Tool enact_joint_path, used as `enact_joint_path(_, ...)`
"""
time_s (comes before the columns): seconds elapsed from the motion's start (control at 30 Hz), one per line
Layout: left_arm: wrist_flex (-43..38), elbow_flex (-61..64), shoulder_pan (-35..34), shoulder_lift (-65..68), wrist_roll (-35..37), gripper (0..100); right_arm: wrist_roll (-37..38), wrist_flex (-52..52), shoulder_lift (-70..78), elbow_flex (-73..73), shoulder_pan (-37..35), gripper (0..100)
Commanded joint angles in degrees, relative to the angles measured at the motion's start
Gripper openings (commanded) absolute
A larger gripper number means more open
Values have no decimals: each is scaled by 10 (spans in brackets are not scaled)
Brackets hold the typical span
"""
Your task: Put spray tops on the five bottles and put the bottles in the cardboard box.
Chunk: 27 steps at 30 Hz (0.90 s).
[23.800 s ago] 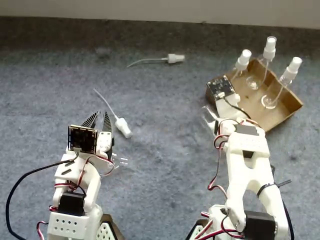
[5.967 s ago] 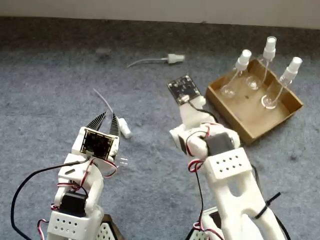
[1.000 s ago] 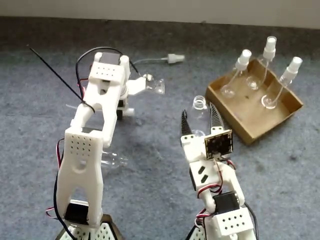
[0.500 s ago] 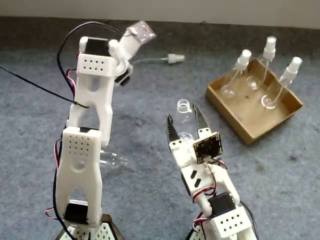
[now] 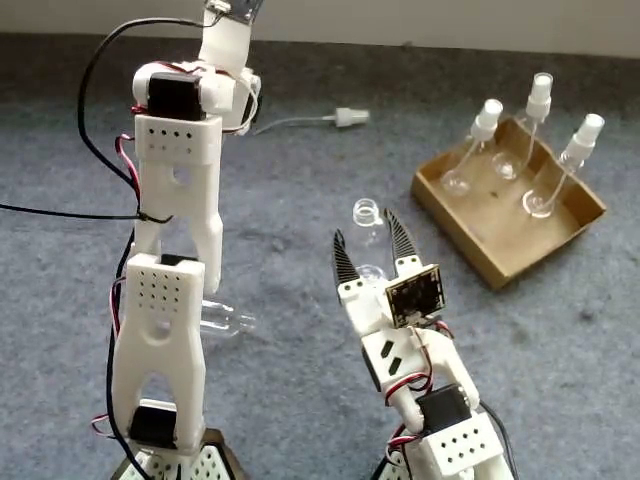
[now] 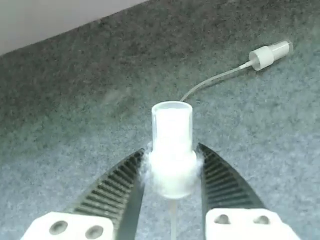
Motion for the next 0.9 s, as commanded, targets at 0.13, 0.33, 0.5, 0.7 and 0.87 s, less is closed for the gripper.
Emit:
enact_joint_path(0.13,5,-22,79,-125,77,41,-2,-2,-10,60,-6,198)
enact_joint_path(0.33,10,-21,108,-174,78,20,-2,-3,-13,60,13,198)
enact_joint_path(0.5,10,-21,85,-189,78,5,-2,-3,-14,60,20,198)
enact_joint_path(0.7,11,-21,57,-189,78,5,-2,-3,-14,60,20,198)
enact_joint_path(0.87,12,-21,35,-189,48,5,-2,-3,-13,60,19,198)
